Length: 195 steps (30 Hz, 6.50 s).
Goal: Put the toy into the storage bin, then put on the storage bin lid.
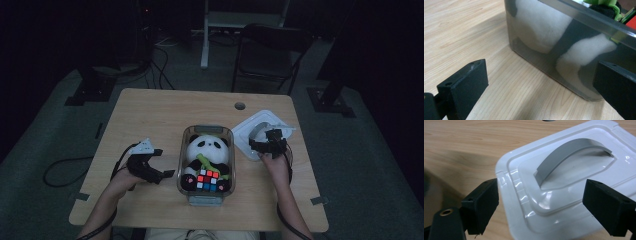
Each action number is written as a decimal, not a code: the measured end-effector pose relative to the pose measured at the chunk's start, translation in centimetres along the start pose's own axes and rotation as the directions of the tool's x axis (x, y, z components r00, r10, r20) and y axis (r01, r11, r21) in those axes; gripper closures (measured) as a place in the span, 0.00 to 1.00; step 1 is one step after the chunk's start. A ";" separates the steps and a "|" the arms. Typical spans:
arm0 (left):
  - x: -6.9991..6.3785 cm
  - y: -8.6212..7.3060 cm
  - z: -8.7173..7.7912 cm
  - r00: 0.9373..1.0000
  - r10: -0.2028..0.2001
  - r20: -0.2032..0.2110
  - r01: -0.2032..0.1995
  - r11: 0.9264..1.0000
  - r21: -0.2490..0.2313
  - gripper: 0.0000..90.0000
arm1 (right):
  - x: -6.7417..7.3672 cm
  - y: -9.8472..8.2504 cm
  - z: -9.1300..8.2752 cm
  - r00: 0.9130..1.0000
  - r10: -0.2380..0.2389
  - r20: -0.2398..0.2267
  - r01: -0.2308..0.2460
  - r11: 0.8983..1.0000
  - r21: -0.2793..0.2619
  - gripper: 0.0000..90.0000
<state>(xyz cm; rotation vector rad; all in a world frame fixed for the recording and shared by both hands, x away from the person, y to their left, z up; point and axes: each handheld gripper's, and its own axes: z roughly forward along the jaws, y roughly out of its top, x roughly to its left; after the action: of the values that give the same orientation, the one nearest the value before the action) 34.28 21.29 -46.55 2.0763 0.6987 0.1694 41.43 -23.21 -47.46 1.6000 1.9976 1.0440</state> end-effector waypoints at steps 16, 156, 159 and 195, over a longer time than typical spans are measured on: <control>-0.5 -0.2 1.1 1.000 0.019 0.008 -0.019 1.000 0.009 0.01 | -1.1 2.4 5.7 0.980 0.059 0.191 -0.065 0.997 0.030 0.15; -5.5 2.5 5.7 0.998 0.053 0.036 -0.053 0.999 0.010 0.01 | 12.2 -0.1 -10.0 0.934 -0.262 -0.243 0.242 0.964 -0.111 0.75; -5.6 2.6 5.7 0.998 0.053 0.035 -0.054 0.998 0.012 0.01 | 12.2 -0.2 -10.0 0.938 -0.253 -0.239 0.232 0.966 -0.113 0.75; -4.7 2.8 6.2 1.000 -0.012 0.008 0.012 1.000 -0.017 0.01 | 12.0 -0.7 -9.7 0.937 -0.240 -0.254 0.231 0.971 -0.067 0.69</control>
<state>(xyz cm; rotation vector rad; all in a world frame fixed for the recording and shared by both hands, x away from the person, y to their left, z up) 33.83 13.06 -47.25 2.0547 0.7022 0.1595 30.89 -15.00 -39.72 1.2166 2.2582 1.2379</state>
